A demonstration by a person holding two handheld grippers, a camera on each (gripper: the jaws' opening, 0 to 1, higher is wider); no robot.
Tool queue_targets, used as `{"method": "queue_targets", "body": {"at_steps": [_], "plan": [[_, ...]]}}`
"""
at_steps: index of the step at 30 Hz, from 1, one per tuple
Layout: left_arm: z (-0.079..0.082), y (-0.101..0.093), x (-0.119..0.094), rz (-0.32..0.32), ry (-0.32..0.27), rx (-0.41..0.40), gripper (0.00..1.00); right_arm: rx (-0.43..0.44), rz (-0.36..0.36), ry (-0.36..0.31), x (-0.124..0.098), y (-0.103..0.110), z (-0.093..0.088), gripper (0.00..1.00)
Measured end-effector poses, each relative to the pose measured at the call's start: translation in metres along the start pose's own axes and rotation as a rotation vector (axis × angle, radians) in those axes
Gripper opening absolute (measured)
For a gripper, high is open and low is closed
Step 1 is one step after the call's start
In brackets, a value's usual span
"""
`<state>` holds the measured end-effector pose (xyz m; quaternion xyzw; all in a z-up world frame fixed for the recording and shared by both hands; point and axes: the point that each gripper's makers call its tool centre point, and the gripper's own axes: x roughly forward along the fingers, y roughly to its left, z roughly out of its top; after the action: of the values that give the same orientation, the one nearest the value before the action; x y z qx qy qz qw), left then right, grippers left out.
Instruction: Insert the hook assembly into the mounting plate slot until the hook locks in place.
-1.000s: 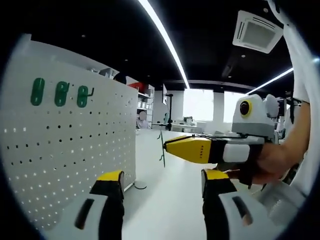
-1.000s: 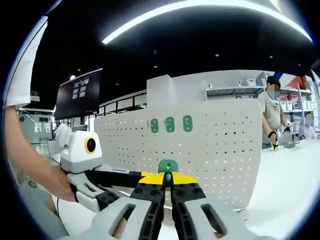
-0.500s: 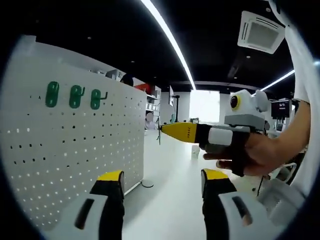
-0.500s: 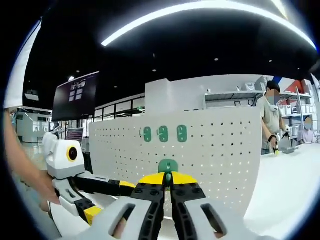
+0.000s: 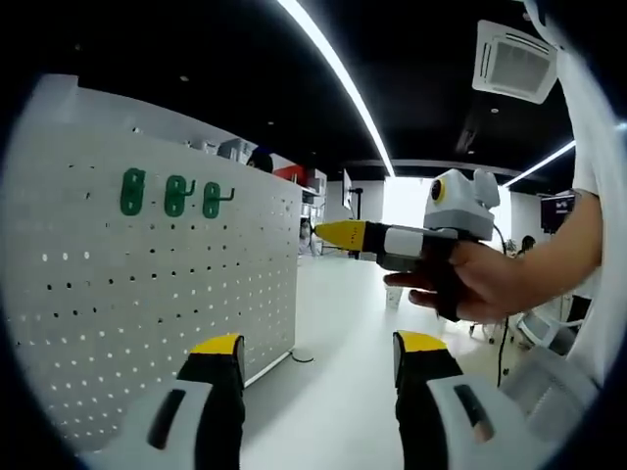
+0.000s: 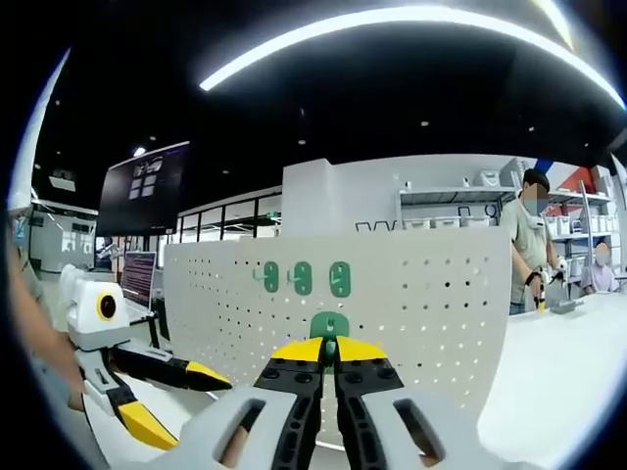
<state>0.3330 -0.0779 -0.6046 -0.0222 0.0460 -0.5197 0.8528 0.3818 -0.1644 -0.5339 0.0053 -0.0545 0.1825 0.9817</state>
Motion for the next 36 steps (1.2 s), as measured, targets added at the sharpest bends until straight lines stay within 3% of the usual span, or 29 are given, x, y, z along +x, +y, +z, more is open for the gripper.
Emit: {"method": "queue_targets", "body": {"at_steps": [36], "plan": [[0.002,0.038,-0.065,0.201,-0.038,0.016,0.63,-0.080,-0.033,-0.039,0.051,-0.040,0.030,0.01]]}}
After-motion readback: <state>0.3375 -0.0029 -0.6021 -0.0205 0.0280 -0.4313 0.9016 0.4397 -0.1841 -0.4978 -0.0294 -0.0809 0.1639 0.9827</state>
